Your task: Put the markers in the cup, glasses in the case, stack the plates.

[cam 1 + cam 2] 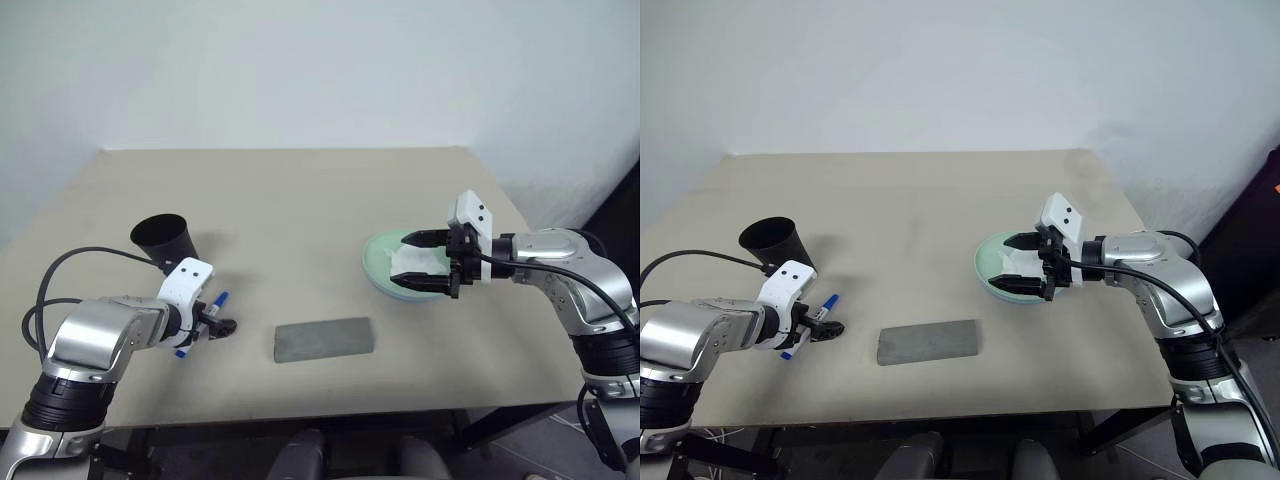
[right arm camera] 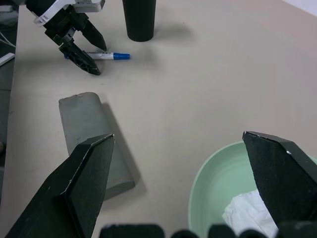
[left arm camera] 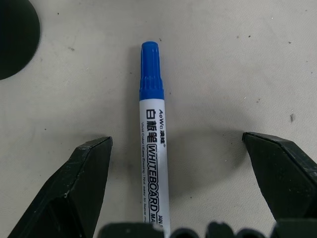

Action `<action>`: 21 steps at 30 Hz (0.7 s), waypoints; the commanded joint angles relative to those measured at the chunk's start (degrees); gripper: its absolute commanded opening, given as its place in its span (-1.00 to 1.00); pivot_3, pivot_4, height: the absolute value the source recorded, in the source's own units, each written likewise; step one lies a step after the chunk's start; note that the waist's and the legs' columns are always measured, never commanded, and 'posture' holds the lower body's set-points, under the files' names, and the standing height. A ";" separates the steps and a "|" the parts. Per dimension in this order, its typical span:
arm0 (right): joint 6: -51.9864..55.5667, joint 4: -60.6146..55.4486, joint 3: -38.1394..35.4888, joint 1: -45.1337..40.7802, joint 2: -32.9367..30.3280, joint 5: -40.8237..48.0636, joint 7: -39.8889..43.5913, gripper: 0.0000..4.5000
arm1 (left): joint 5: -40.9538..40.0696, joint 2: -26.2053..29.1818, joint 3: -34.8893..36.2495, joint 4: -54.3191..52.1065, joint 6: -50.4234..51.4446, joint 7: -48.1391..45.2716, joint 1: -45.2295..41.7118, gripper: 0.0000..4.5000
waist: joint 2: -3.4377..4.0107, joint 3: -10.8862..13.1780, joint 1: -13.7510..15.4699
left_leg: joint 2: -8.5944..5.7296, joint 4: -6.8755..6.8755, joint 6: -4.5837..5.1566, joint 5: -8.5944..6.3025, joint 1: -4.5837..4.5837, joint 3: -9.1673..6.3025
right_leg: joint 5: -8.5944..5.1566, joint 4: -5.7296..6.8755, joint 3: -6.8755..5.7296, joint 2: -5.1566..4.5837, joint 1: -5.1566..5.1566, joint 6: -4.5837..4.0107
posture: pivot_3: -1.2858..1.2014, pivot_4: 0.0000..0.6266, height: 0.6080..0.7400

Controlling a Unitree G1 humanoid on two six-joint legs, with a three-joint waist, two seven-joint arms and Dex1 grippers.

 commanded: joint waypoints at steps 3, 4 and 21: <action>-0.84 -0.90 -1.19 -1.29 -0.43 0.04 0.06 1.00 | 0.76 0.72 -0.88 1.17 0.90 0.47 -0.22 0.46 | 0.01 -0.01 -0.08 | 0.01 -0.05 0.00 0.00 0.01 0.00 | 0.00 0.00 0.00 0.00 -0.02 -0.01 | 0.03 -1.00 0.45; -0.86 -0.89 -1.18 -1.30 -0.41 0.01 0.03 1.00 | 0.70 0.73 -0.99 1.18 0.90 0.49 -0.17 0.29 | 0.02 -0.01 -0.09 | 0.01 -0.07 0.00 0.00 0.03 0.00 | 0.01 0.00 0.00 0.00 -0.02 -0.01 | 0.03 -1.00 0.45; -0.87 -0.81 -1.10 -1.55 -0.24 -0.09 -0.13 1.00 | 2.39 2.31 -3.93 1.49 -3.89 0.25 -0.99 -0.96 | 0.20 -0.07 -0.16 | 0.01 -0.11 0.00 0.00 0.06 0.01 | 0.01 -0.02 0.00 -0.02 -0.01 -0.02 | 0.03 -1.00 0.45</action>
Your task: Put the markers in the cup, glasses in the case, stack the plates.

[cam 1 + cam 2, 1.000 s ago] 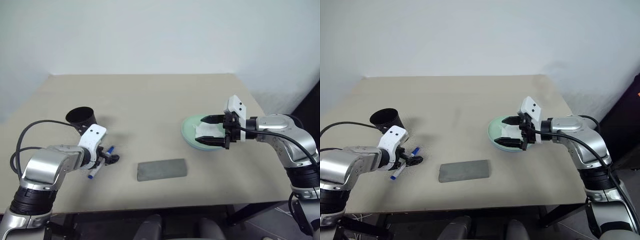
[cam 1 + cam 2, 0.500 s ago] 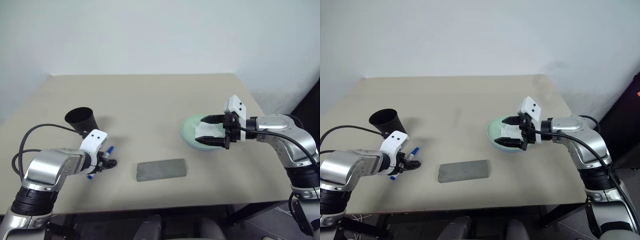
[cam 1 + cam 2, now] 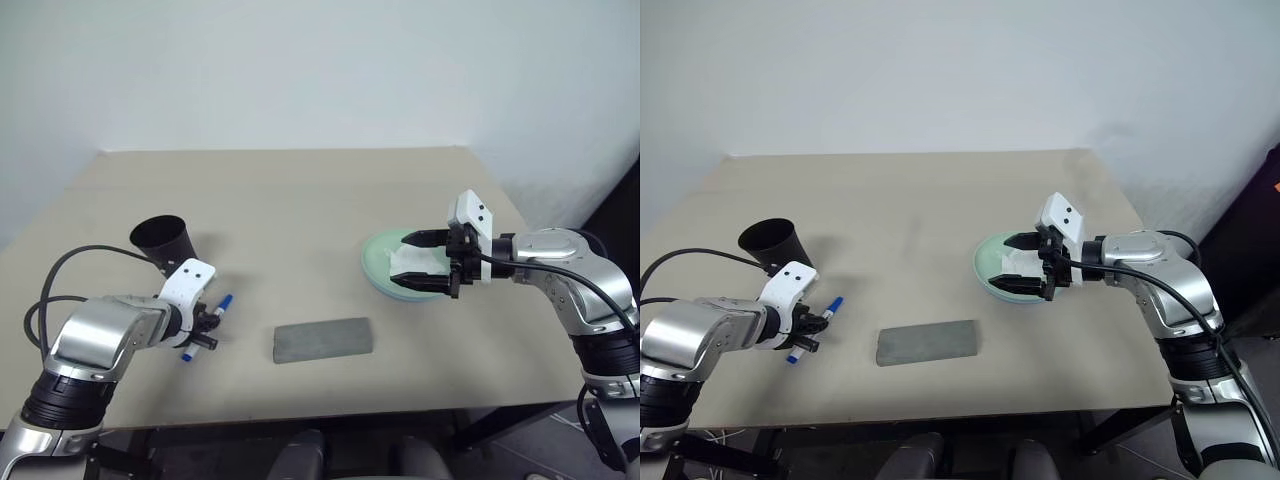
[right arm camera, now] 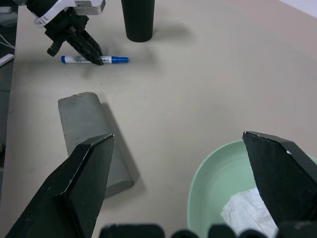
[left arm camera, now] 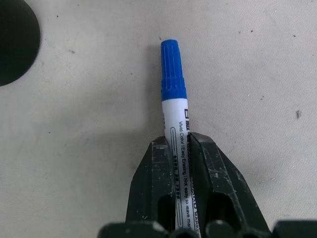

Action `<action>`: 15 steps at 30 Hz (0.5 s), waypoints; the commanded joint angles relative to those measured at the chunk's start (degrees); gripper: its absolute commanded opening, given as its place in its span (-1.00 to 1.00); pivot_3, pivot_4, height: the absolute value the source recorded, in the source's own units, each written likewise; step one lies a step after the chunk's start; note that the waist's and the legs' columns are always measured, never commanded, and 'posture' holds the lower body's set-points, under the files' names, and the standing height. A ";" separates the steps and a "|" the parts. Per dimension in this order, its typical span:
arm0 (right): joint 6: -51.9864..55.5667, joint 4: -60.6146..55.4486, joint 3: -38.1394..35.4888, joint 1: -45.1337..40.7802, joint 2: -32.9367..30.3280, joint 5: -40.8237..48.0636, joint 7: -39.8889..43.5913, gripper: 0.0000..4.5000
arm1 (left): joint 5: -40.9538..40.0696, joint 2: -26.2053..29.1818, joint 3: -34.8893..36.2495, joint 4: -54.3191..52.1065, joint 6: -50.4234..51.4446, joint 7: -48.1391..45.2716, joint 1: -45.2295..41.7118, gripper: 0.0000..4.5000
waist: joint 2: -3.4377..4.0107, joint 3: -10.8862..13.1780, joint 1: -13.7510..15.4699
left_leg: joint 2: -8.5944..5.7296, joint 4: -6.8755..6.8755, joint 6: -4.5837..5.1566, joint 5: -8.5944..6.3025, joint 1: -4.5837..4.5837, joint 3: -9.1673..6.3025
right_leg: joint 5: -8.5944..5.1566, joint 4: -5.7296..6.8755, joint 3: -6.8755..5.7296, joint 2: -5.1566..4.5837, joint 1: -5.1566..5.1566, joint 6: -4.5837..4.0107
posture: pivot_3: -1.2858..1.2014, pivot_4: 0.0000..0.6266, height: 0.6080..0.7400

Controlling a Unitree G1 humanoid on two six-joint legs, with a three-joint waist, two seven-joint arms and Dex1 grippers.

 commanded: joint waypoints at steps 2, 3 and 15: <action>-0.86 -0.86 -1.07 -1.53 -0.23 -0.01 -0.03 1.00 | 2.27 -0.43 0.74 0.38 -8.58 -0.27 -2.24 -0.96 | 0.03 0.02 0.21 | 0.00 0.00 0.00 0.00 0.00 0.00 | 0.00 0.00 0.00 0.00 0.00 0.00 | 0.03 -1.00 0.45; -0.85 -0.88 -1.06 -1.53 -0.22 0.00 -0.02 1.00 | 2.45 -0.99 1.48 0.31 -11.06 -0.37 -2.65 -0.96 | 0.01 0.02 0.30 | 0.00 0.00 0.00 0.00 -0.02 -0.01 | 0.00 0.00 -0.01 0.00 -0.02 -0.01 | 0.03 -1.00 0.45; -1.03 -0.60 -1.02 -1.74 0.43 -0.10 -0.54 1.00 | 4.39 -11.86 13.76 8.60 -47.71 1.73 -16.45 -0.96 | -0.11 0.01 0.64 | 0.01 0.05 0.03 0.03 -0.08 0.04 | 0.19 -0.10 -0.03 0.03 0.03 -0.27 | 0.03 -1.00 0.45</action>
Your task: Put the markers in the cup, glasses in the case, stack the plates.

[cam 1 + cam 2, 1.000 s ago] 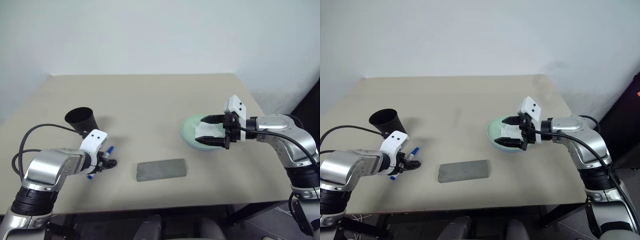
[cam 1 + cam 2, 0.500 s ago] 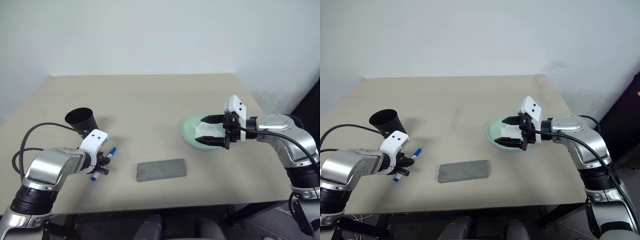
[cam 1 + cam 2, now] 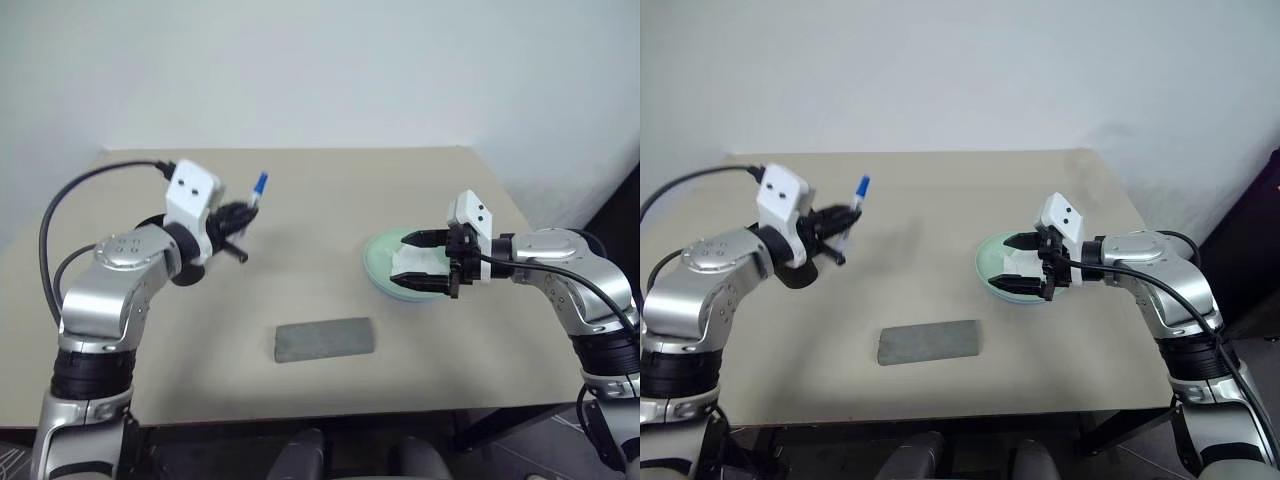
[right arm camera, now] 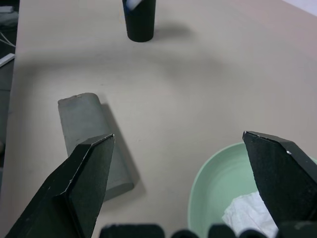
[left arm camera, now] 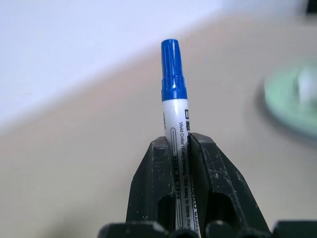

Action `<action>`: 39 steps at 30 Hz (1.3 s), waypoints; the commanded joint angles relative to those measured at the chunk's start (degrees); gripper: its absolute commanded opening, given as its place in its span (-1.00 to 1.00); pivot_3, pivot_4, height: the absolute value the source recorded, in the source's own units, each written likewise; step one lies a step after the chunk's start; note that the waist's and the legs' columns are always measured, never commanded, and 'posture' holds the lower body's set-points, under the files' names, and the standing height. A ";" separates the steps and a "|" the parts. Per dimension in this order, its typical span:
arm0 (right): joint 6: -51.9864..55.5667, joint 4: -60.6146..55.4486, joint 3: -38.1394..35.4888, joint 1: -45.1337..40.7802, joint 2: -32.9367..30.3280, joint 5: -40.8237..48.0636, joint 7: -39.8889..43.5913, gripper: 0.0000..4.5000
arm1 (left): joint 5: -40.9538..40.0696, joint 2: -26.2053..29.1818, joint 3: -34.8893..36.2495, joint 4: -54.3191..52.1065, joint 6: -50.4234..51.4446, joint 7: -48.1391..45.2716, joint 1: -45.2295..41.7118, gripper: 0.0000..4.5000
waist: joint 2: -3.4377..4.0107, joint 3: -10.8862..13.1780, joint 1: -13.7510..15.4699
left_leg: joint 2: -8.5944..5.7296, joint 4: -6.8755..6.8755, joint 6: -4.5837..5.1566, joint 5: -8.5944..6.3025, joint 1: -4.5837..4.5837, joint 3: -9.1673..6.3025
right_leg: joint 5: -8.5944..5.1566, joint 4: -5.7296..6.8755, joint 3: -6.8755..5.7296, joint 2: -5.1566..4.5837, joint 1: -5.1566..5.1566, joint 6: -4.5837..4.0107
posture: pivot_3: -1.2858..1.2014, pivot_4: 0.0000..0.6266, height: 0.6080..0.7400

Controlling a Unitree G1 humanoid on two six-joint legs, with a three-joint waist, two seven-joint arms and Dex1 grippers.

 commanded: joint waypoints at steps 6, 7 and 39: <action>-0.81 -0.91 -1.27 -1.50 0.24 0.04 -0.71 1.00 | 8.76 -0.33 8.24 14.69 -18.50 11.52 -5.43 -0.96 | -0.01 -0.01 -0.38 | -0.01 0.02 0.23 0.14 0.02 0.03 | 0.01 0.03 0.03 0.02 0.08 0.02 | 0.03 -1.00 0.45; -0.80 -0.94 -1.28 -1.47 0.23 0.06 -0.76 1.00 | 9.22 -0.23 8.56 15.81 -20.00 11.78 -5.28 -0.96 | -0.03 0.00 -0.40 | -0.01 0.03 0.23 0.14 0.02 0.03 | 0.01 0.03 0.03 0.02 0.08 0.03 | 0.03 -1.00 0.45; -0.56 -1.75 -1.35 -1.35 0.25 0.34 -1.16 1.00 | 12.25 -3.83 10.52 29.23 -40.18 14.44 4.39 -0.34 | -0.11 -0.05 0.02 | -0.03 0.19 0.00 0.00 0.00 0.01 | 0.06 0.07 -0.01 0.00 0.05 0.01 | 0.03 -1.00 0.45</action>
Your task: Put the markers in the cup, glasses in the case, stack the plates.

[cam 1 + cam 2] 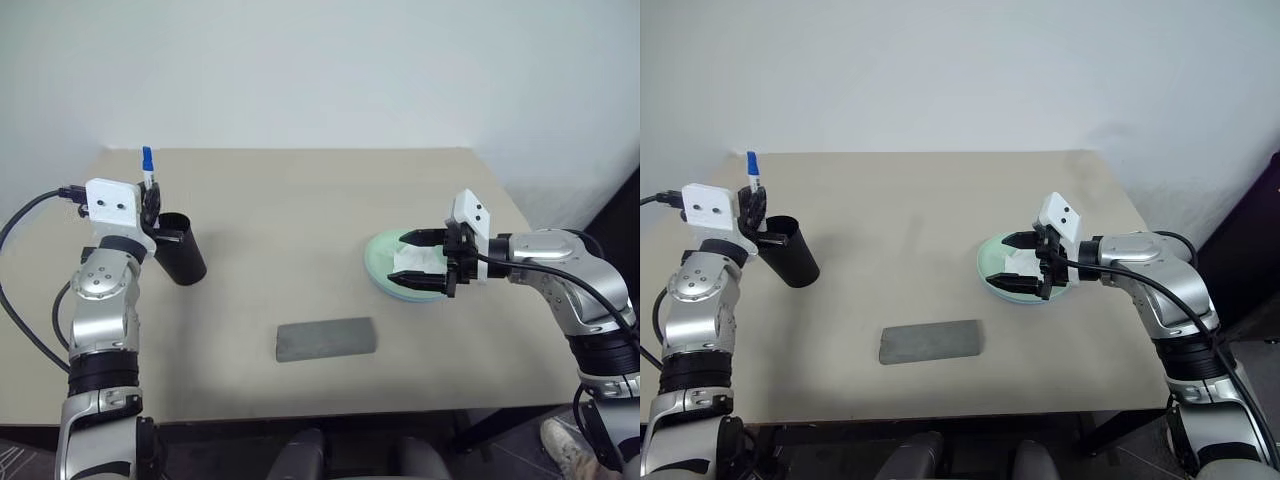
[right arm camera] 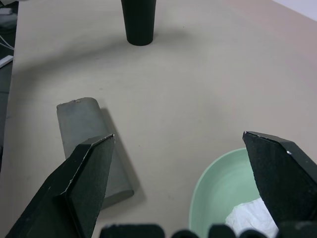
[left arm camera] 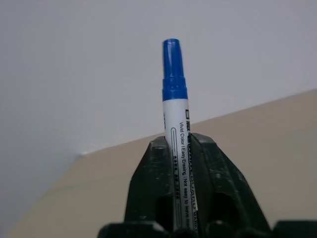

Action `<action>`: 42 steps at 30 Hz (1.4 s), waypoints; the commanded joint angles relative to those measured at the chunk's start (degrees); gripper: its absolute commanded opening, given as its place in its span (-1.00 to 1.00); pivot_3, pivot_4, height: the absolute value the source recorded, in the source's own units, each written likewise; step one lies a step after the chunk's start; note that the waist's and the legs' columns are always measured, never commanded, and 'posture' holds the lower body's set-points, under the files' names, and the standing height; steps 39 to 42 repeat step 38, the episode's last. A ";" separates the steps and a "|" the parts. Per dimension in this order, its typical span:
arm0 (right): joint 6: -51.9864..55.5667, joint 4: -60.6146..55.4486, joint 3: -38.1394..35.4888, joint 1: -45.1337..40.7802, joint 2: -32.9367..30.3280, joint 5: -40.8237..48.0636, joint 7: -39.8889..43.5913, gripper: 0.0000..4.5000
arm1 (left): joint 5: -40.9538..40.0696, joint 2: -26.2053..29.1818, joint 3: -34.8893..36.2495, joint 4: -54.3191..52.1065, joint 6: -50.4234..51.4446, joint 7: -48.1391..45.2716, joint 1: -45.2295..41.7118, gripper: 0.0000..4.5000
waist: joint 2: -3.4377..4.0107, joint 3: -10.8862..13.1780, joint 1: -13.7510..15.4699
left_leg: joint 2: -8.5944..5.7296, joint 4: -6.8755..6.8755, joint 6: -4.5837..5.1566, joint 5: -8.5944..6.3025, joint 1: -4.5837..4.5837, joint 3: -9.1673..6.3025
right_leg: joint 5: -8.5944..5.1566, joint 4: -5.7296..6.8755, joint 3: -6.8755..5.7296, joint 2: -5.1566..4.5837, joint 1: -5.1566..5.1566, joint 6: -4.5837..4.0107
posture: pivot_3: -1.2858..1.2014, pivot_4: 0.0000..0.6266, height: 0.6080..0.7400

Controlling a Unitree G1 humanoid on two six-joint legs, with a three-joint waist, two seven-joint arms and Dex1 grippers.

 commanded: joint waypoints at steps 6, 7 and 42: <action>-0.57 -1.81 -1.63 -0.99 -0.34 0.41 -0.34 1.00 | -0.84 0.40 1.05 -2.15 -1.28 -1.95 1.45 0.59 | 0.00 0.00 -0.03 | 0.00 0.00 0.00 0.00 0.00 0.00 | 0.00 0.00 0.00 0.00 -0.01 0.00 | 0.03 -1.00 0.45; -0.60 -1.82 -1.71 -0.91 -0.38 0.40 -0.39 1.00 | -1.25 0.66 1.31 -2.93 -0.93 -2.52 1.88 0.76 | 0.00 0.00 -0.04 | 0.00 0.00 0.00 0.00 0.00 0.01 | 0.00 0.00 0.00 0.00 -0.02 0.00 | 0.03 -1.00 0.45; -1.66 1.17 -4.02 -2.35 0.64 1.18 -0.78 1.00 | -21.82 24.72 15.22 -28.34 31.04 -45.31 29.56 0.99 | 0.13 0.07 -0.69 | 0.46 -0.58 -0.05 -0.05 0.02 0.81 | -0.12 -0.13 -0.01 -0.20 -0.52 -0.11 | 0.03 -1.00 0.45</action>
